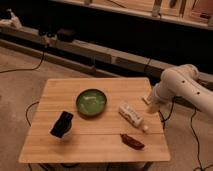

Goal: Place the bottle in the ceramic bowl

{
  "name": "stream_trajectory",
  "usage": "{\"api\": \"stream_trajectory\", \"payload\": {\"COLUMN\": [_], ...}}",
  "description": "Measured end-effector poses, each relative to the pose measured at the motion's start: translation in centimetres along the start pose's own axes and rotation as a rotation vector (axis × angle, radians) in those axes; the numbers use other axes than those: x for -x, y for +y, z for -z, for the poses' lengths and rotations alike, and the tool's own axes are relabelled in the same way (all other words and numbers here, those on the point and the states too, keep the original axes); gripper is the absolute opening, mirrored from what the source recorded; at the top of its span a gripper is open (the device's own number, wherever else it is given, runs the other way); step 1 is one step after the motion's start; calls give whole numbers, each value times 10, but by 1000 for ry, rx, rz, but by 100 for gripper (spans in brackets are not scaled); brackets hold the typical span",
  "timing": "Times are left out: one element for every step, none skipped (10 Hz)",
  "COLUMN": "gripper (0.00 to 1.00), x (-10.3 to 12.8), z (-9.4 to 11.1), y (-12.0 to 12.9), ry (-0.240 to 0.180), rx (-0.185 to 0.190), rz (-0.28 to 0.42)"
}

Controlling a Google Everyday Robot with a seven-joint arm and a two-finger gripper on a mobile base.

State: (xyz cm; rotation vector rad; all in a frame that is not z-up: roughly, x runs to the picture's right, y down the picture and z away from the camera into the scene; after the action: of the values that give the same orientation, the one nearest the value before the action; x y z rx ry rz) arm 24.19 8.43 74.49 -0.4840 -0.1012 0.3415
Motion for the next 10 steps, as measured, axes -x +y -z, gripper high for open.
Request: {"api": "stream_trajectory", "payload": {"gripper": [78,80,80,80,80,80,80,80,80,80], "x": [6,11,17,21,26,32,37,40,42,42], "z": [-4,-9,-15,-20,-26,-34,-44,-52,-62,-76], "y": [-6,-12,-17,-18,-17,-13,-6,-1,4,8], "ry": [-28,-60,-98,-127,-159,-192,-222,-233,-243,-245], "rx": [-19,-40,-59,-68,-67,-58,-37,-21,-2,19], "rz": [-4,-8,-9,-12,-16,-21,-25,-26,-30,-48]}}
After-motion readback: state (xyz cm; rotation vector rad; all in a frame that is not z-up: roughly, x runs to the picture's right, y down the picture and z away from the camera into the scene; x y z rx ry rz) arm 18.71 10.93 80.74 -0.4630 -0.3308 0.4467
